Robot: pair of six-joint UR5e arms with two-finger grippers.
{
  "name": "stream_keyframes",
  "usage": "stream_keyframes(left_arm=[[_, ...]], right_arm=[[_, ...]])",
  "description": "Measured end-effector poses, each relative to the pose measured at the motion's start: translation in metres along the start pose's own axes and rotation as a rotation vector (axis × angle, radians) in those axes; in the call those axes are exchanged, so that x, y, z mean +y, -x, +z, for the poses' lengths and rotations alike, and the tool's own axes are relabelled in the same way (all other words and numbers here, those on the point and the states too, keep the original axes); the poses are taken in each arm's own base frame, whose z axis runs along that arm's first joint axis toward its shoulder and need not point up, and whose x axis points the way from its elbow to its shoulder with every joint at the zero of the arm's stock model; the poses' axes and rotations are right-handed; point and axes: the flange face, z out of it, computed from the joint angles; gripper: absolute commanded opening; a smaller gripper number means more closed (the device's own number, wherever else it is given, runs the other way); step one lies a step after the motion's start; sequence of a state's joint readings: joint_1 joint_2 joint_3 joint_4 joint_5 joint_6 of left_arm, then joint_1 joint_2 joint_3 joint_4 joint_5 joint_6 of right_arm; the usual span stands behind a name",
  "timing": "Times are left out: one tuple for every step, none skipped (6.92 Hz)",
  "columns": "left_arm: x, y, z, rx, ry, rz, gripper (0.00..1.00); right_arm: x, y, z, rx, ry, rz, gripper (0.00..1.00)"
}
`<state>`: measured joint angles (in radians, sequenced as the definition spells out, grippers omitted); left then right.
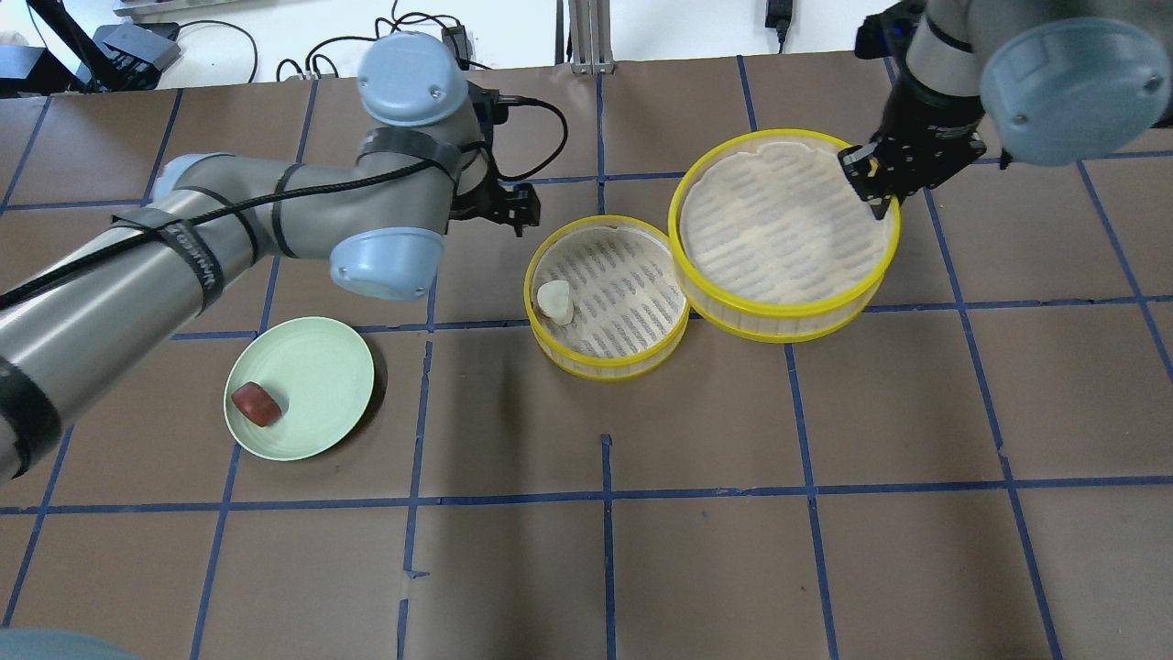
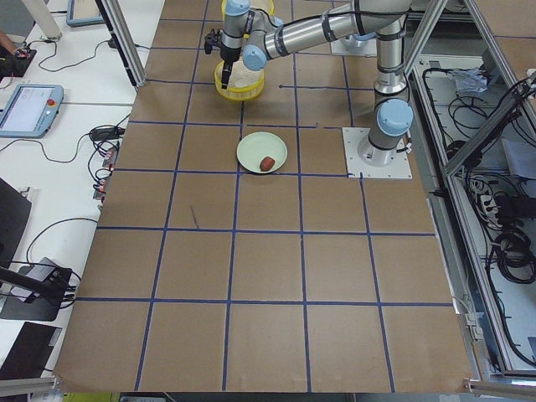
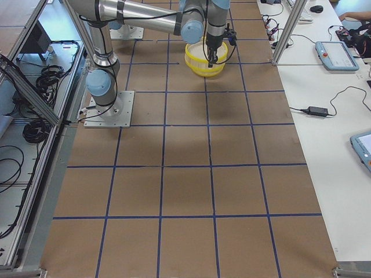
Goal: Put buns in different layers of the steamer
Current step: 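Restack the top tier with the right gripper while the left returns to the plate, then grasp the brown bun on the plate with the left gripper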
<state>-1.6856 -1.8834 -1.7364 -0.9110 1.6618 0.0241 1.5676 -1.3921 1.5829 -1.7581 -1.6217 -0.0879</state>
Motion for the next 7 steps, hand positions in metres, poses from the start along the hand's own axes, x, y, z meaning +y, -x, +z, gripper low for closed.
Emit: stream_keyframes(left_arm=[[0.017, 0.057, -0.005, -0.023, 0.049, 0.048, 1.0], [0.042, 0.106, 0.002, -0.027, 0.106, 0.071, 1.0], [0.071, 0.147, 0.022, -0.016, 0.173, 0.067, 1.0], [0.099, 0.18, 0.043, 0.0, 0.235, 0.03, 1.0], [0.119, 0.2, 0.06, 0.009, 0.286, -0.003, 1.0], [0.132, 0.209, 0.075, 0.003, 0.334, -0.017, 1.0], [0.139, 0.214, 0.09, -0.009, 0.378, -0.021, 1.0]], right_arm=[[-0.012, 0.043, 0.013, 0.001, -0.008, 0.045, 0.06], [-0.021, 0.082, 0.032, 0.0, -0.005, 0.085, 0.06], [-0.025, 0.115, 0.053, 0.002, 0.005, 0.108, 0.06], [-0.026, 0.137, 0.072, 0.006, 0.017, 0.117, 0.06], [-0.027, 0.146, 0.084, 0.006, 0.024, 0.118, 0.05], [-0.028, 0.15, 0.09, -0.006, 0.024, 0.116, 0.05], [-0.029, 0.152, 0.093, -0.02, 0.02, 0.112, 0.05]])
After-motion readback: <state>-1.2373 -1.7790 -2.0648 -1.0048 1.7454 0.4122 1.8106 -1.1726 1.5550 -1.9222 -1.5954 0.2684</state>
